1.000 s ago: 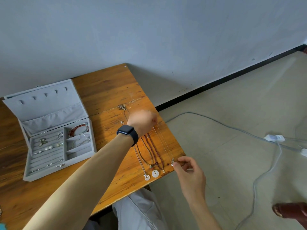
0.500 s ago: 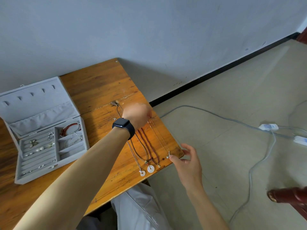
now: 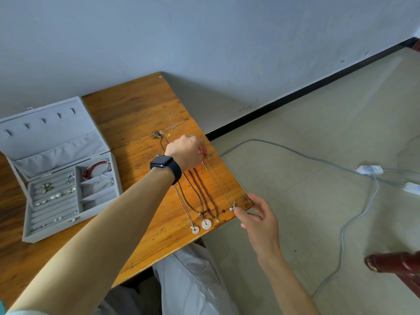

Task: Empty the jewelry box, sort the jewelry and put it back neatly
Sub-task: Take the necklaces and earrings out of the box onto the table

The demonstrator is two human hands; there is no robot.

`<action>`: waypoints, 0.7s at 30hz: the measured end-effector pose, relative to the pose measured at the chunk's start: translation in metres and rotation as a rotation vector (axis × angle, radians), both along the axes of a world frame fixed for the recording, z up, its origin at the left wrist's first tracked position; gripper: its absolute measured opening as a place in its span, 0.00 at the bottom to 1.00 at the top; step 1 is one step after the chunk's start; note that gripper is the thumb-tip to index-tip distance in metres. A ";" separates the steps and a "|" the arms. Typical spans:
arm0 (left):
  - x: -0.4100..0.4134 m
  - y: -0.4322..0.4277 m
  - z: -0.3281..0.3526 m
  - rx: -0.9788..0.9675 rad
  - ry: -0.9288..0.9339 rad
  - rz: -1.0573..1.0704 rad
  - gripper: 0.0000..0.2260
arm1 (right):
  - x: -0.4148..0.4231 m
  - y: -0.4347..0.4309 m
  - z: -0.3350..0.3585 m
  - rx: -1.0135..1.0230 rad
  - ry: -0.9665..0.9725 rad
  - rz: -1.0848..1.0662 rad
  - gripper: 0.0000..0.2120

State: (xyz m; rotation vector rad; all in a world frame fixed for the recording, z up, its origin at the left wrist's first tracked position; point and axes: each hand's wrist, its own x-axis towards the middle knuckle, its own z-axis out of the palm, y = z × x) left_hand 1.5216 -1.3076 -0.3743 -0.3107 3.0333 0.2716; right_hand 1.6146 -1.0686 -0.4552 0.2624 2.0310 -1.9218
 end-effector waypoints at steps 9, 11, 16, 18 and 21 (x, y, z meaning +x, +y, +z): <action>0.009 0.002 0.004 -0.017 -0.031 -0.042 0.10 | 0.001 0.005 0.003 -0.004 0.017 0.032 0.17; 0.015 0.001 0.007 -0.008 -0.036 -0.045 0.10 | 0.002 0.010 0.006 0.045 0.054 0.045 0.15; 0.046 0.003 0.010 -0.007 0.032 -0.016 0.15 | -0.001 0.021 0.021 0.365 0.427 0.137 0.14; 0.065 0.004 0.010 0.002 0.080 0.003 0.18 | -0.005 0.019 0.030 0.479 0.611 0.187 0.13; 0.097 0.003 0.009 -0.013 0.139 0.048 0.21 | -0.011 0.010 0.046 0.611 0.767 0.313 0.13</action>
